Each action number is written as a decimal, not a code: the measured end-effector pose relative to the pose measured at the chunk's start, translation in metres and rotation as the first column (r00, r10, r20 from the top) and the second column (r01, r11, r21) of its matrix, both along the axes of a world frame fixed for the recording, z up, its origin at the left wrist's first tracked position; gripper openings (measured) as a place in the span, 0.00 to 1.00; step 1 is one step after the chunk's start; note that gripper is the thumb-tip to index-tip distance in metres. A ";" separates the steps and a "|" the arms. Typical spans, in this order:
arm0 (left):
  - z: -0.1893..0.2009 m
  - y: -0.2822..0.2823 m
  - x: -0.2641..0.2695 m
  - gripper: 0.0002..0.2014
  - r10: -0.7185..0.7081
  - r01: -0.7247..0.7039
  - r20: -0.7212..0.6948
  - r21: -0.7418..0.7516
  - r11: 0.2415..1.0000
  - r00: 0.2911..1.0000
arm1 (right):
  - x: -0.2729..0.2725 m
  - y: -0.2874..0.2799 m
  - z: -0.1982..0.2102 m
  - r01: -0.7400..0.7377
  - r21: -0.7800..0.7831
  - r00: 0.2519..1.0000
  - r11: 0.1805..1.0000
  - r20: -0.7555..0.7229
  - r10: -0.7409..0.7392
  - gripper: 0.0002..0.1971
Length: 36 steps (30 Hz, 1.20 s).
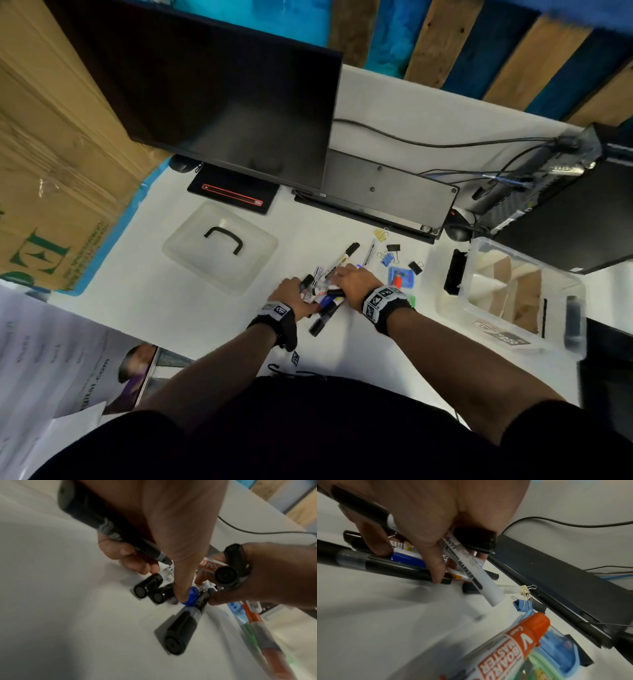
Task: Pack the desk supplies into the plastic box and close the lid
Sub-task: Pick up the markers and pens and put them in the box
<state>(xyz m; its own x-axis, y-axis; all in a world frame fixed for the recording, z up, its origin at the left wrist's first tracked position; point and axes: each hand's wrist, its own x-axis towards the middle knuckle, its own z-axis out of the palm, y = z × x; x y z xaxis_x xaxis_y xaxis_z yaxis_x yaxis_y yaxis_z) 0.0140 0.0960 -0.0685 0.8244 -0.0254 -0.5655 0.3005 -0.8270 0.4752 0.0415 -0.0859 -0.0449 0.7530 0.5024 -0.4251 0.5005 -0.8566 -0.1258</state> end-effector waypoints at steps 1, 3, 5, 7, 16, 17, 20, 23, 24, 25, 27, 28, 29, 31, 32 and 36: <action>0.000 -0.001 0.001 0.33 -0.042 0.042 0.001 0.035 0.999 0.999 | -0.001 0.000 -0.001 0.009 0.000 1.000 1.000 -0.003 -0.009 0.19; -0.002 0.000 0.006 0.33 -0.133 0.133 0.000 0.101 0.986 0.991 | -0.004 0.000 -0.001 0.021 -0.008 1.000 1.000 -0.012 -0.021 0.17; -0.001 0.008 0.014 0.31 -0.204 0.201 0.000 0.157 0.967 0.979 | -0.008 0.001 -0.002 0.029 -0.005 0.998 1.000 -0.049 -0.029 0.18; 0.003 0.020 0.024 0.26 -0.240 0.234 0.008 0.197 0.952 0.971 | -0.013 0.002 -0.003 0.031 0.007 0.996 0.999 -0.087 -0.030 0.21; 0.015 0.051 0.037 0.19 -0.322 0.304 0.066 0.200 0.932 0.944 | -0.032 0.003 -0.010 0.084 0.035 0.986 0.996 -0.147 -0.079 0.20; 0.016 0.051 0.034 0.19 -0.246 0.231 0.073 0.172 0.958 0.967 | -0.034 0.000 -0.011 0.104 0.027 0.984 0.994 -0.151 -0.099 0.19; 0.019 0.049 0.025 0.24 0.128 -0.147 0.141 0.134 0.980 0.982 | -0.042 -0.010 -0.014 0.206 0.026 0.966 0.978 -0.165 -0.199 0.15; 0.018 0.043 0.018 0.41 0.278 -0.279 0.035 0.237 0.931 0.960 | -0.049 -0.017 -0.016 0.290 0.041 0.943 0.956 -0.184 -0.278 0.16; 0.016 0.040 0.016 0.45 0.273 -0.262 -0.011 0.256 0.931 0.962 | -0.051 -0.019 -0.017 0.307 0.039 0.936 0.951 -0.194 -0.294 0.19; 0.015 0.037 0.014 0.47 0.267 -0.248 -0.042 0.259 0.934 0.963 | -0.054 -0.020 -0.018 0.323 0.040 0.929 0.945 -0.205 -0.309 0.21; 0.013 0.031 0.019 0.49 0.259 -0.235 -0.071 0.244 0.941 0.963 | -0.059 -0.022 -0.019 0.353 0.055 0.917 0.934 -0.217 -0.334 0.23; 0.013 0.028 0.022 0.49 0.245 -0.220 -0.075 0.243 0.945 0.967 | -0.061 -0.023 -0.020 0.368 0.068 0.911 0.927 -0.225 -0.345 0.23; 0.013 0.025 0.025 0.47 0.220 -0.194 -0.079 0.252 0.948 0.972 | -0.063 -0.025 -0.021 0.387 0.082 0.903 0.918 -0.237 -0.359 0.24; 0.017 0.019 0.032 0.40 0.170 -0.137 -0.092 0.296 0.946 0.981 | -0.065 -0.027 -0.020 0.429 0.106 0.879 0.897 -0.277 -0.388 0.26; 0.019 0.017 0.034 0.36 0.167 -0.131 -0.095 0.309 0.942 0.981 | -0.065 -0.027 -0.019 0.451 0.116 0.864 0.885 -0.307 -0.399 0.27; 0.019 0.017 0.037 0.21 0.272 -0.239 -0.119 0.237 0.942 0.955 | -0.063 -0.026 -0.018 0.554 0.170 0.798 0.815 -0.388 -0.462 0.33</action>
<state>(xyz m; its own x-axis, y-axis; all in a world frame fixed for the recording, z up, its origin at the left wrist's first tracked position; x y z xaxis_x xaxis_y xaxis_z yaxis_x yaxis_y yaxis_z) 0.0507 0.1133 -0.0491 0.6934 0.3121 -0.6494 0.5682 -0.7911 0.2265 -0.0211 -0.1123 -0.0633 0.7784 0.2105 -0.5915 -0.1055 -0.8848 -0.4538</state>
